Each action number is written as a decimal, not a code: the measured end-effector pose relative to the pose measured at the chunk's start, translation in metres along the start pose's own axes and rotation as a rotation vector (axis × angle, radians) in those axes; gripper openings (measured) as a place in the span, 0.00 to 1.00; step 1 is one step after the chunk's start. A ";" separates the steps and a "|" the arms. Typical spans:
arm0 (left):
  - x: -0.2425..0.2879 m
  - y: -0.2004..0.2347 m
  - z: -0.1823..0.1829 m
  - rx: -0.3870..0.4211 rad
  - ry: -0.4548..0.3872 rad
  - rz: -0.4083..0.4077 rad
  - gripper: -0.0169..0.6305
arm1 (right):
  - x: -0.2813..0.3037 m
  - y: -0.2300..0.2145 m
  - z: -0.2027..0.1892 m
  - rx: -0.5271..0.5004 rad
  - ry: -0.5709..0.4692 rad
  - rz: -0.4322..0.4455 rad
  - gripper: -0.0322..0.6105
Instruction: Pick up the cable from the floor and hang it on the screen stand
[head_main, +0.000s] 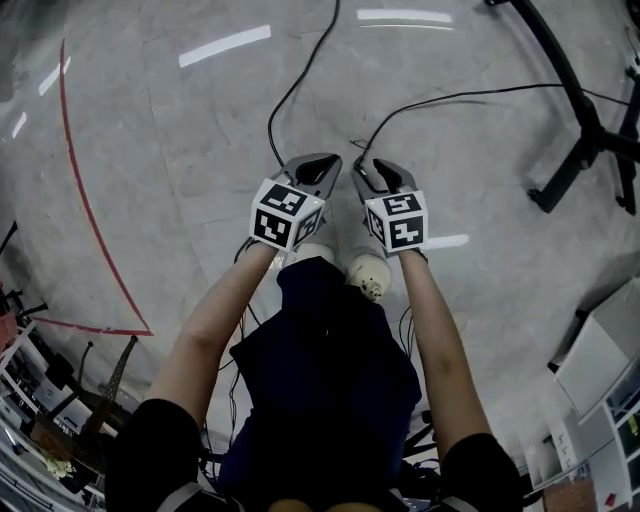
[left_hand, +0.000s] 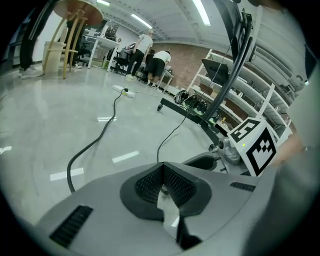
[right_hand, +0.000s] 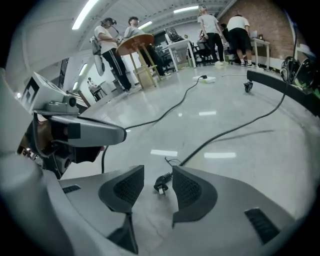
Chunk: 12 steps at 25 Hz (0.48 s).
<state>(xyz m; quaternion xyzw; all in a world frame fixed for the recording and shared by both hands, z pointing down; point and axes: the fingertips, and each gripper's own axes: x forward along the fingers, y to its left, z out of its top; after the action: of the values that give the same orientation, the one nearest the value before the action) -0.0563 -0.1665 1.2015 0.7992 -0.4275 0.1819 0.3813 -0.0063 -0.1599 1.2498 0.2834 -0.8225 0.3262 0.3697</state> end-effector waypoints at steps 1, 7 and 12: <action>0.002 0.004 -0.004 -0.003 0.001 0.003 0.03 | 0.008 -0.001 -0.005 0.003 0.009 -0.012 0.33; 0.012 0.025 -0.019 -0.017 -0.004 0.009 0.03 | 0.043 -0.003 -0.025 0.002 0.034 -0.056 0.36; 0.023 0.027 -0.025 -0.027 0.003 0.003 0.03 | 0.050 -0.010 -0.031 0.005 0.038 -0.104 0.35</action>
<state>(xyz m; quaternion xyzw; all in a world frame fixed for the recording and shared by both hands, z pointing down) -0.0640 -0.1694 1.2439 0.7931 -0.4303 0.1779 0.3926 -0.0146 -0.1542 1.3091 0.3205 -0.7987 0.3141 0.4009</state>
